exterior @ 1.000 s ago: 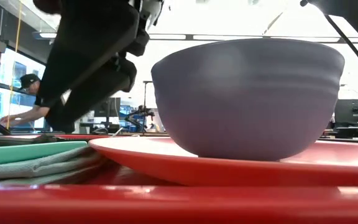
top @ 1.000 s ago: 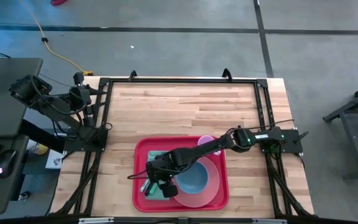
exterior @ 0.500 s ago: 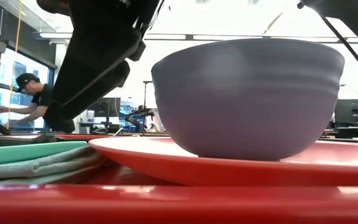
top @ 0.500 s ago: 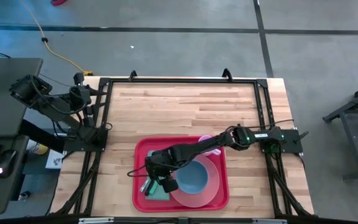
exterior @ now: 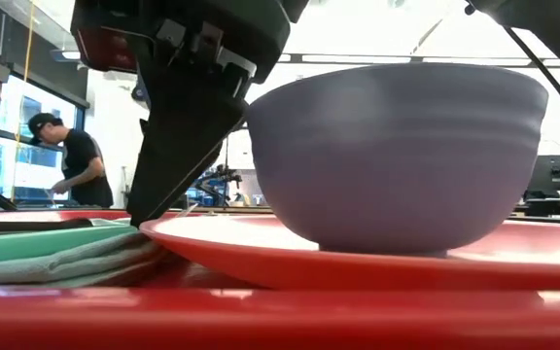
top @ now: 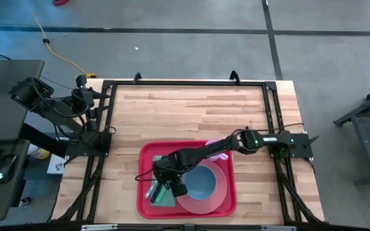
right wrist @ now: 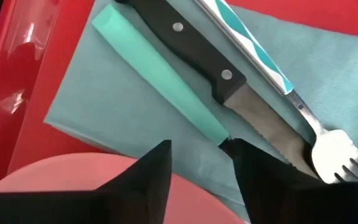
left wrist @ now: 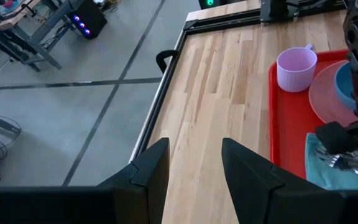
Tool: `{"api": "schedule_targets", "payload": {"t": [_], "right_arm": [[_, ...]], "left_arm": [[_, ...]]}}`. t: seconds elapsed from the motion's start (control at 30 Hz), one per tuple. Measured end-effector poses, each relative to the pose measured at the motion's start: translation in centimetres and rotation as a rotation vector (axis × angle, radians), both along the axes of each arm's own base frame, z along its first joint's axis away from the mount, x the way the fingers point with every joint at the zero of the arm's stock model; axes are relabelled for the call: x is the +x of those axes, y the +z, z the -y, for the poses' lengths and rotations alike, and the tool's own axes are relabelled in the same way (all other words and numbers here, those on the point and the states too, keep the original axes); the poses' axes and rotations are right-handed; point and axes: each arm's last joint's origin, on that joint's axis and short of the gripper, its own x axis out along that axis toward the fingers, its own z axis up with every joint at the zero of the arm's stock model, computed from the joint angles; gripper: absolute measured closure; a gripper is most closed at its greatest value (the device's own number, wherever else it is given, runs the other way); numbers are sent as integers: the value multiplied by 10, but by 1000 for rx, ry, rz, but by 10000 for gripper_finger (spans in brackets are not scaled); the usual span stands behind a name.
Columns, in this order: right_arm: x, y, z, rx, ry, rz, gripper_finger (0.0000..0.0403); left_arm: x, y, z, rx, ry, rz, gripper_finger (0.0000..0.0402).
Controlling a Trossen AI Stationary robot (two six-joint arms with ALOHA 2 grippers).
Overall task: Set up tray
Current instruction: Adjust the silverwares on top of the light blue table napkin
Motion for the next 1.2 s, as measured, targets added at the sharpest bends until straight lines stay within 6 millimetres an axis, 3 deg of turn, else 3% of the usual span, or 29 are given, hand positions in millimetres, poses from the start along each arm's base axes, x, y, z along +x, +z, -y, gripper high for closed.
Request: {"api": "schedule_targets", "payload": {"t": [0.3, 0.9, 1.2], "right_arm": [[2, 0, 1, 2, -2, 14, 273], [-9, -4, 1, -73, 145, -48, 274], [-1, 16, -1, -64, 127, 75, 274]], "left_arm": [[0, 0, 0, -1, -1, 0, 225], [0, 0, 0, -13, -12, -6, 225], [0, 0, 0, -14, -12, -6, 225]]}}
